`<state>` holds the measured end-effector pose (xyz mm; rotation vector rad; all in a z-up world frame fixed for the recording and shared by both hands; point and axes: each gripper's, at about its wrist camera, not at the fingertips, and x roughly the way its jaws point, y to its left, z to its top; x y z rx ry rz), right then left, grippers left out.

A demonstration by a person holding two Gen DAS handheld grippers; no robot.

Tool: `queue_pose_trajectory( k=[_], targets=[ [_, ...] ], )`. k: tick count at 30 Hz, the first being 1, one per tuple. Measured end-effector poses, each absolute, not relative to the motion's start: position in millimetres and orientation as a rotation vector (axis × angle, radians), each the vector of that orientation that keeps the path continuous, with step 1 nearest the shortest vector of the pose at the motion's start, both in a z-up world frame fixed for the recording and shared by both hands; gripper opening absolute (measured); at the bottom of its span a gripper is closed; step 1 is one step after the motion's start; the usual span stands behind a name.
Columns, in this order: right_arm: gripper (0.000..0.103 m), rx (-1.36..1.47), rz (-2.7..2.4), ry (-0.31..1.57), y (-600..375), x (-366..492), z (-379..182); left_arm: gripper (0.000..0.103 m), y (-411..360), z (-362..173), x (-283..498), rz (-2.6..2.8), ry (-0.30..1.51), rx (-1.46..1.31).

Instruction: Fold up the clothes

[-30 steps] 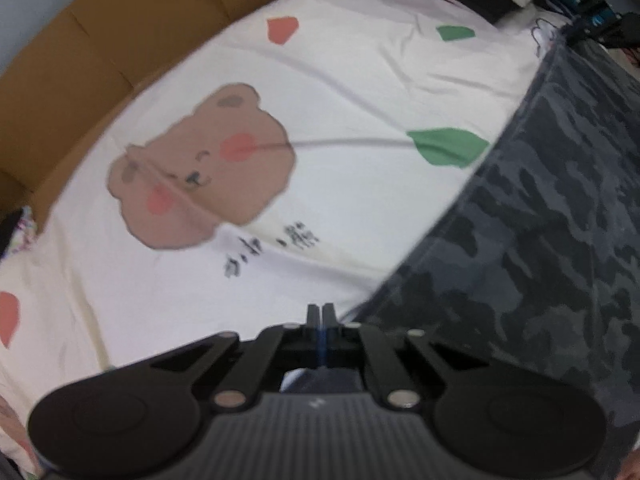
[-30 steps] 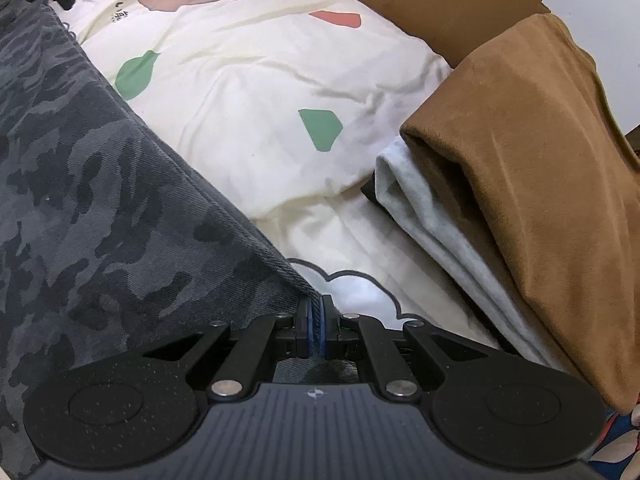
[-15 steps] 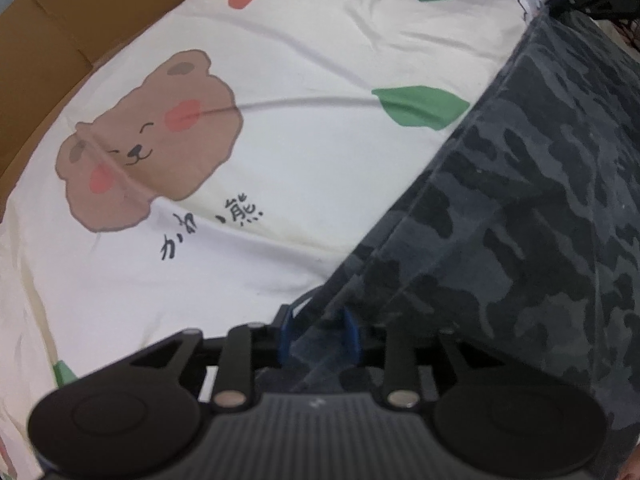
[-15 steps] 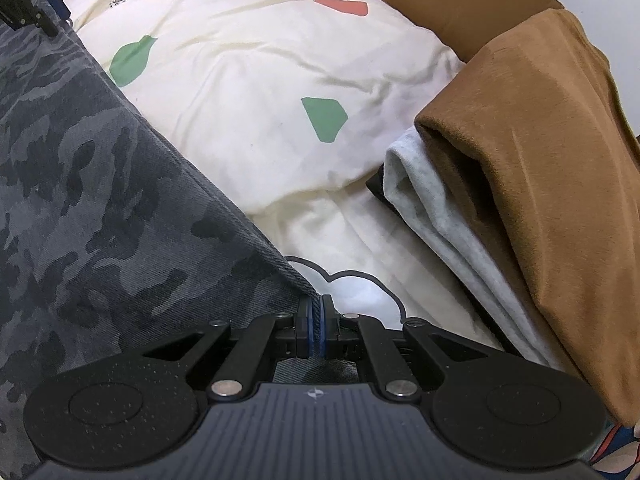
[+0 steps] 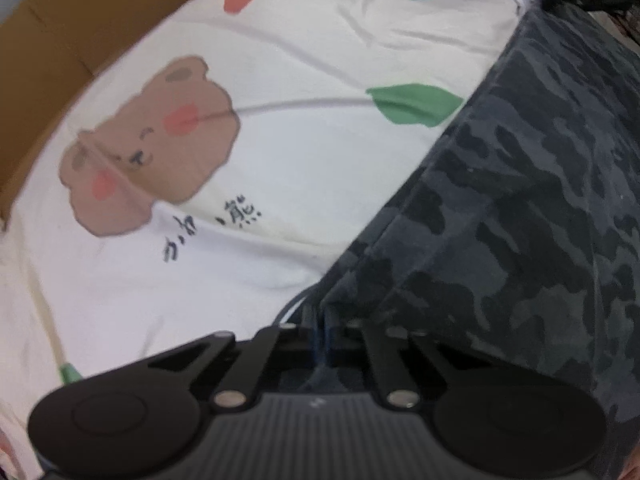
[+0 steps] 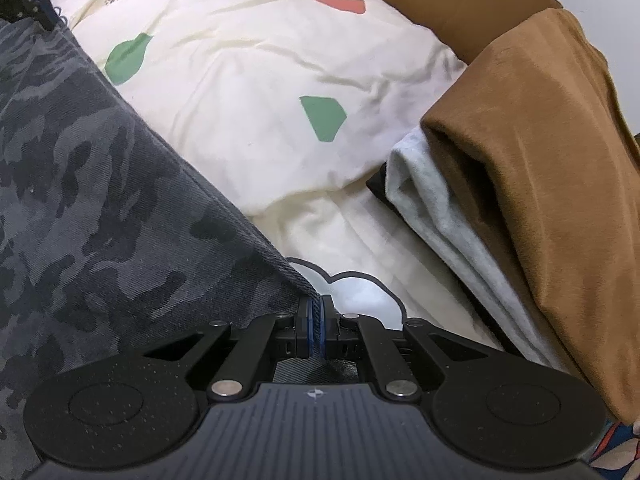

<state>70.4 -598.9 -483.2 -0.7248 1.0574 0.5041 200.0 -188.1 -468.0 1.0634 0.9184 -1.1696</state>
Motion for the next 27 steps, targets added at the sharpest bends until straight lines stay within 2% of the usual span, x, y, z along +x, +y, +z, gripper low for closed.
queue_pose_trajectory(
  k=[7, 21, 24, 26, 27],
  targets=[
    [0.001, -0.725, 0.503, 1.043, -599, 71, -478, 0.002, -192, -452, 202, -1.153, 0.884, 1.043],
    [0.001, -0.688, 0.484, 1.127, -591, 98, -518, 0.002, -209, -486, 215, -1.086, 0.930, 1.035],
    [0.013, -0.600, 0.459, 1.133, -601, 103, -510, 0.002, -212, -477, 210, -1.061, 0.914, 1.028],
    [0.033, -0.530, 0.434, 1.120, -614, 103, -498, 0.004, -213, -467, 206, -1.046, 0.897, 1.003],
    [0.037, -0.509, 0.417, 1.099, -622, 100, -490, 0.006, -213, -462, 203, -1.038, 0.889, 0.991]
  ],
)
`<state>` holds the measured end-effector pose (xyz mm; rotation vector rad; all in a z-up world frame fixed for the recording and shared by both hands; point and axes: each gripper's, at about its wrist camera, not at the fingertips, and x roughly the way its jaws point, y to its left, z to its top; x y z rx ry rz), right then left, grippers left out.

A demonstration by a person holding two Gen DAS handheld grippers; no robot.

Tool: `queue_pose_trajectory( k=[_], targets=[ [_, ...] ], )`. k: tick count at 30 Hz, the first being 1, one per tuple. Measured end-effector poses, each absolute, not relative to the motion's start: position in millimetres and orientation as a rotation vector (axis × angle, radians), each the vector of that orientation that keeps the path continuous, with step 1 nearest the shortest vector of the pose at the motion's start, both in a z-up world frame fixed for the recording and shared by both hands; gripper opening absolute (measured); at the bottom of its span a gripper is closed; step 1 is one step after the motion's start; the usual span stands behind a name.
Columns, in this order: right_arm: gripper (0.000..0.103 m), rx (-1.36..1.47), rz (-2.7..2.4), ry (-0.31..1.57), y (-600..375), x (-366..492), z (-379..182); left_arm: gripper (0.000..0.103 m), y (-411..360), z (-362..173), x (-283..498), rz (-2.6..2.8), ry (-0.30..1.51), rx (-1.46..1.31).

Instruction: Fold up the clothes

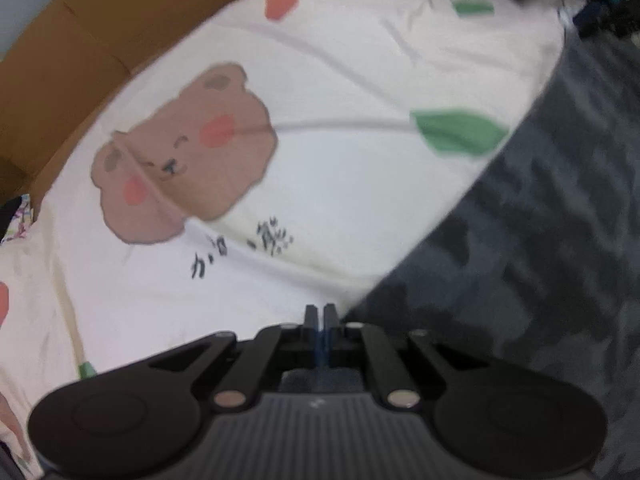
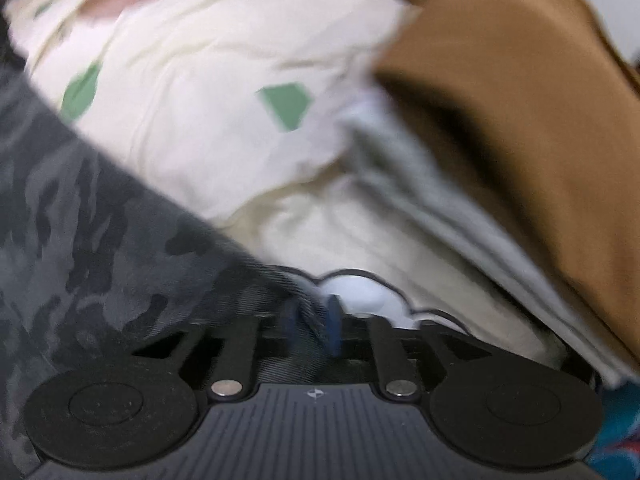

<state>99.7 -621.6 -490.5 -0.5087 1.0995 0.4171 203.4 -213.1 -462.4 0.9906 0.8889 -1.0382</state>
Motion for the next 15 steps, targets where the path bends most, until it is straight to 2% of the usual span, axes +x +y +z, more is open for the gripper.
queue_pose_trajectory(
  k=[5, 10, 12, 15],
  targets=[
    [0.039, -0.469, 0.357, 1.027, -652, 77, -462, 0.009, -219, -438, 192, -1.048, 0.878, 0.904],
    [0.037, -0.474, 0.309, 1.053, -670, 65, -467, 0.011, -238, -429, 170, -1.113, 0.893, 0.848],
    [0.030, -0.465, 0.300, 1.066, -675, 65, -474, 0.011, -248, -427, 156, -1.158, 0.897, 0.861],
    [0.029, -0.463, 0.278, 1.071, -681, 70, -486, 0.011, -263, -425, 129, -1.240, 0.879, 0.910]
  ],
)
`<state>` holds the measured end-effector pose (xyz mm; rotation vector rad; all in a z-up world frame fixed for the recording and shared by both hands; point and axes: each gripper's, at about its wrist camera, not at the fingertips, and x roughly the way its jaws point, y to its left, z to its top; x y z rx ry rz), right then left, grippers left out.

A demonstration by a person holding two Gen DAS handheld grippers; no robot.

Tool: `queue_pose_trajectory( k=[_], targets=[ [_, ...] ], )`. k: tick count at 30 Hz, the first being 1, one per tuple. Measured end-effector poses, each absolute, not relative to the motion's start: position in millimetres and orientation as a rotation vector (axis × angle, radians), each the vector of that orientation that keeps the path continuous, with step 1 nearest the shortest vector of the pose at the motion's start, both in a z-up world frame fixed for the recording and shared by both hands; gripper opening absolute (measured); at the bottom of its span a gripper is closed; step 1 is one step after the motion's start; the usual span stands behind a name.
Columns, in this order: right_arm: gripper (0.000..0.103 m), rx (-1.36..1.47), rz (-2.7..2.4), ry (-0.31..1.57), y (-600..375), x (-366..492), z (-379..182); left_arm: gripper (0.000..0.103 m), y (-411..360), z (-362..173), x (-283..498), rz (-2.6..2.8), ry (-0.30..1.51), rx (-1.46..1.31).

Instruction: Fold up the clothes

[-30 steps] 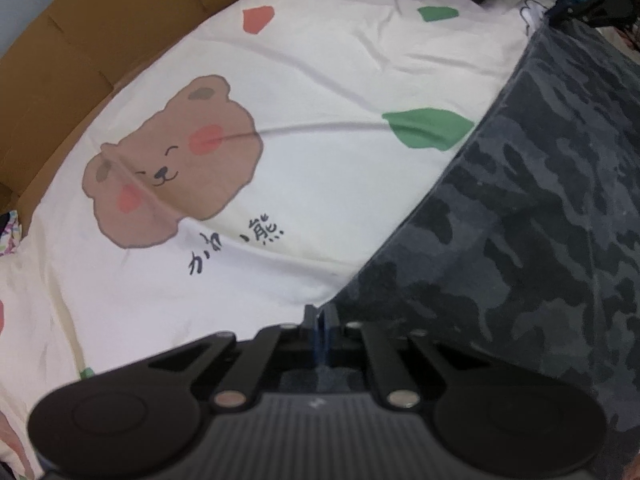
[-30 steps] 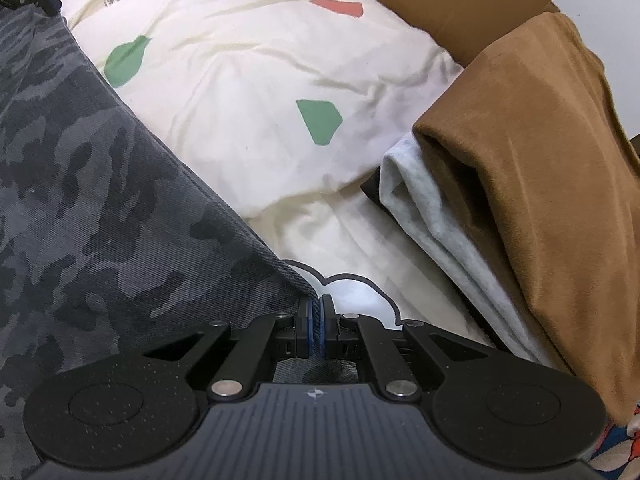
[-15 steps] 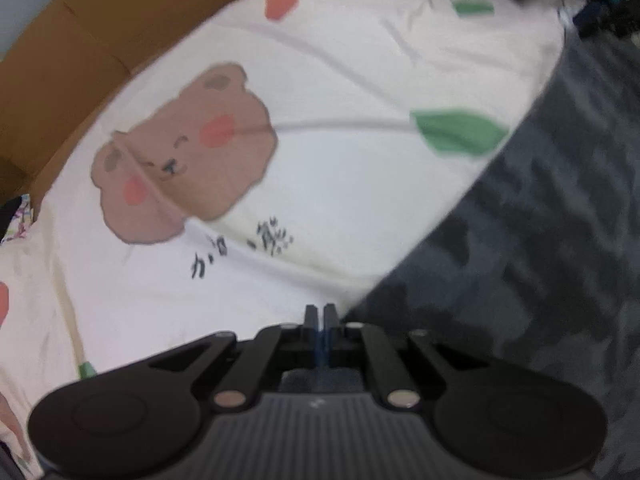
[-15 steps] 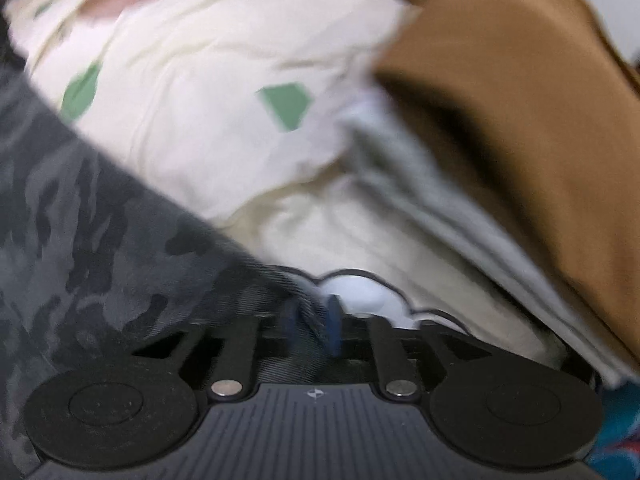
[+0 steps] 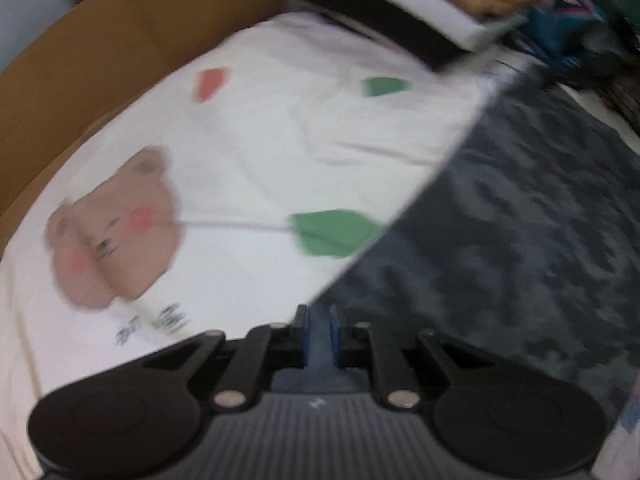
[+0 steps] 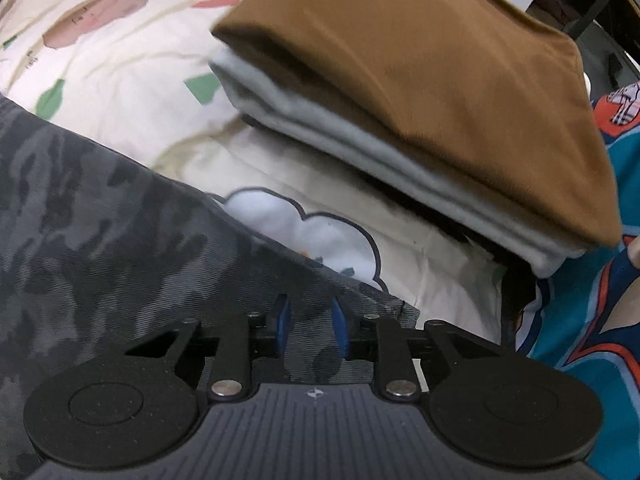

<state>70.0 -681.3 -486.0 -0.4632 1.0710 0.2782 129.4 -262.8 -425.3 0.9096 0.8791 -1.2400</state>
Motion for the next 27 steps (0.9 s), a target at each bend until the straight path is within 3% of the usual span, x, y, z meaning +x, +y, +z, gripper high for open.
queue_pose_trajectory(
  k=[13, 19, 27],
  targets=[
    [0.027, -0.345, 0.226, 1.110, -706, 105, -524, 0.012, -337, -471, 70, -1.229, 0.948, 0.769],
    [0.027, -0.190, 0.169, 1.149, -719, 115, -519, 0.006, -361, -489, 78, -1.082, 1.019, 0.615],
    [0.027, -0.208, 0.225, 1.084, -698, 105, -486, 0.002, -367, -489, 78, -1.019, 1.025, 0.582]
  ],
)
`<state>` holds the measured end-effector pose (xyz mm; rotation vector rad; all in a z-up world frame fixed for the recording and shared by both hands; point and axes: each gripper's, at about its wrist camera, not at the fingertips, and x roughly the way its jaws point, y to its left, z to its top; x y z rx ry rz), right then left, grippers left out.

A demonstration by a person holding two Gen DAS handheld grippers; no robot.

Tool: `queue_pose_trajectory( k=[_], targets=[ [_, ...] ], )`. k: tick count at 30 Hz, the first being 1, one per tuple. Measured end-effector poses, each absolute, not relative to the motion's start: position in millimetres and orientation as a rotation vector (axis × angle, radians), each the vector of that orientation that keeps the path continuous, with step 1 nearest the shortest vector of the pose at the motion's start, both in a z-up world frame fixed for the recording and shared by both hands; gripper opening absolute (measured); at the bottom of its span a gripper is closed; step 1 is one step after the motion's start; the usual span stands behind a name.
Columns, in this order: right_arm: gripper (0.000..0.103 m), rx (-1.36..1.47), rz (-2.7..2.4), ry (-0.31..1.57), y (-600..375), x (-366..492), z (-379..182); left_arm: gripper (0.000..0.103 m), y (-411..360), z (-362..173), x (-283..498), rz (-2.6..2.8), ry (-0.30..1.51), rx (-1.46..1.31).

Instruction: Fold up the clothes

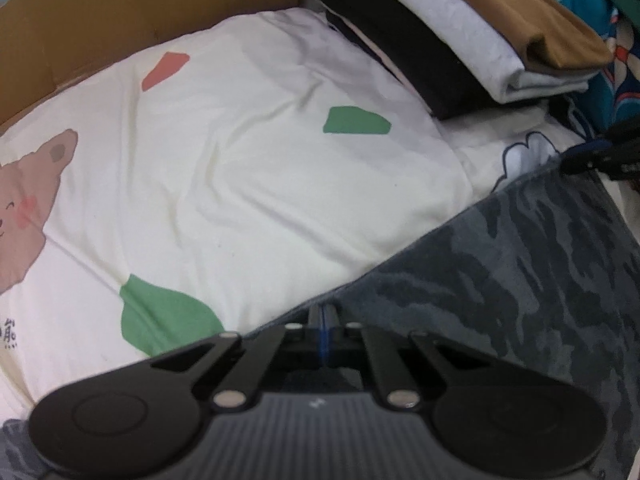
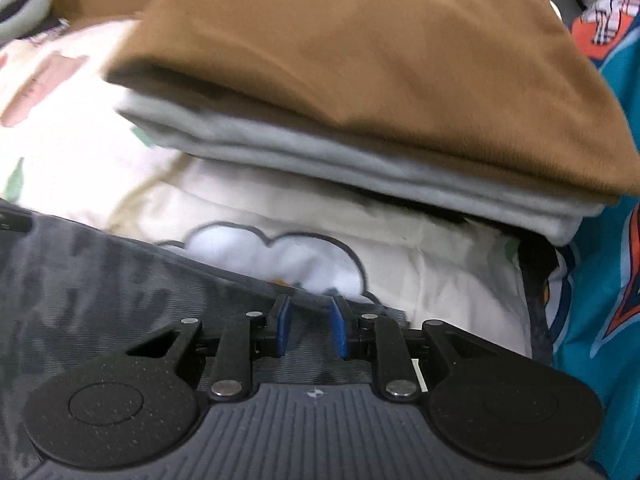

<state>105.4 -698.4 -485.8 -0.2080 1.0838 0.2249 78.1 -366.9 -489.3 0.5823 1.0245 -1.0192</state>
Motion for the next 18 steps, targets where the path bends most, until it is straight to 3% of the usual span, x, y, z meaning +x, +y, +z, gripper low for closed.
queue_pose_trajectory(
  k=[3, 7, 18],
  targets=[
    [0.027, -0.202, 0.268, 1.073, -685, 102, -481, 0.002, -364, -483, 80, -1.004, 1.041, 0.566],
    [0.027, -0.186, 0.308, 1.077, -671, 89, -481, 0.011, -347, -467, 87, -1.002, 1.034, 0.570],
    [0.029, -0.214, 0.347, 1.163, -663, 42, -499, 0.021, -244, -423, 126, -0.717, 1.042, 0.504]
  ],
)
